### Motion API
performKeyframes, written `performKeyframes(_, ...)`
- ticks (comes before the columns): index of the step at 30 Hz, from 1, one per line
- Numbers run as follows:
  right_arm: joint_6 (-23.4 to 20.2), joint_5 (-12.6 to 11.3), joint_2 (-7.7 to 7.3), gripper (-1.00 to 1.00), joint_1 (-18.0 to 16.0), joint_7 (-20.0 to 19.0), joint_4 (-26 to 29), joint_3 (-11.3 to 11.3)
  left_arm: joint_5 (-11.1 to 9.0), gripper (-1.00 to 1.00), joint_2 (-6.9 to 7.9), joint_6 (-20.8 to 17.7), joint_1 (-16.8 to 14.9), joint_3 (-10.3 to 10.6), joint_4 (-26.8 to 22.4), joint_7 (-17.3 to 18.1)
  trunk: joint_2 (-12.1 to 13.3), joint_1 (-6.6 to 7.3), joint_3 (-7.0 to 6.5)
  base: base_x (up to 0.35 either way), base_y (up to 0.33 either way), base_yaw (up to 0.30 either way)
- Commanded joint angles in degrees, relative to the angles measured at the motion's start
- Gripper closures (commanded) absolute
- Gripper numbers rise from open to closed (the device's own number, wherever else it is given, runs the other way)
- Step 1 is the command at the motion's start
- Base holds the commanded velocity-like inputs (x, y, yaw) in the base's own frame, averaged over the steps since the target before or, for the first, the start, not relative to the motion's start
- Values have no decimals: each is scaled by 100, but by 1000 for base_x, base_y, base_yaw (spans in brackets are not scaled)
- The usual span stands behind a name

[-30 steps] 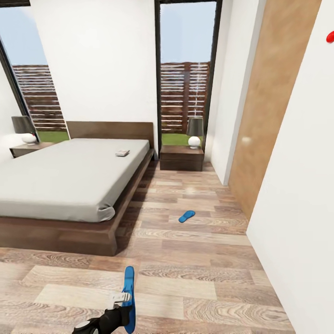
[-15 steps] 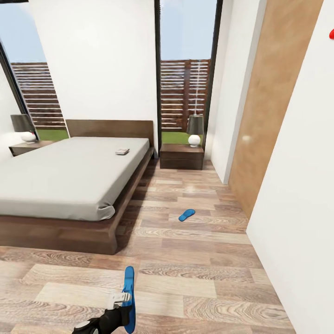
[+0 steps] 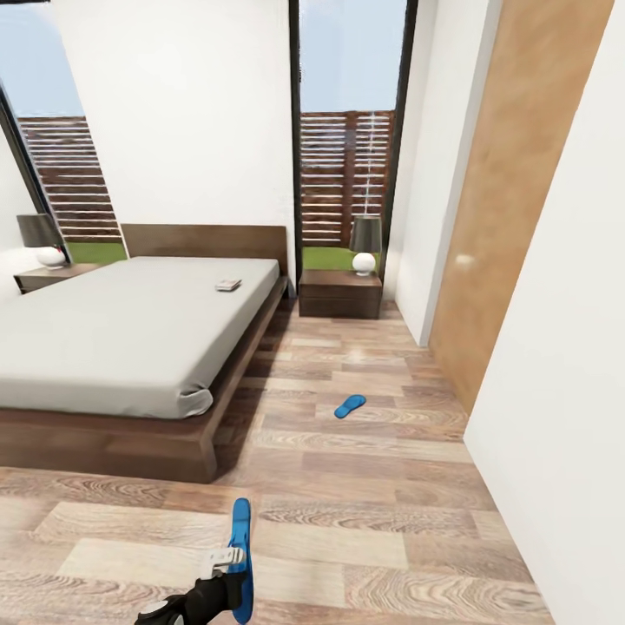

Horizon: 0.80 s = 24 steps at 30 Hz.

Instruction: In the bedroom, move the book from the bed onto either nightstand, and place the two sandals side by side next to the bed.

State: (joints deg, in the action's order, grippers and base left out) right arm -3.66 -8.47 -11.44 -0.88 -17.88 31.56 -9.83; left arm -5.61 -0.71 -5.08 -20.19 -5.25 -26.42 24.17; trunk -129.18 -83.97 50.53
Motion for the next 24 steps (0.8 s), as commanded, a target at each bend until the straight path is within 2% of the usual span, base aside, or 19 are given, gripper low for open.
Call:
performKeyframes(1,-38,-60,2,-100,-1,-38,7,-21,-45,100,-4,-48,-2,-37,-3,36,-2,-2,6,296,-15,0)
performKeyframes(15,-45,-67,2,-100,0,-47,8,-20,-46,100,1,-46,-2,-37,-3,35,-2,-2,6,293,-144,0)
performKeyframes(24,-42,-62,13,-100,-3,-37,8,-23,-48,100,-1,39,-2,-37,-2,35,-2,-2,6,75,-65,0)
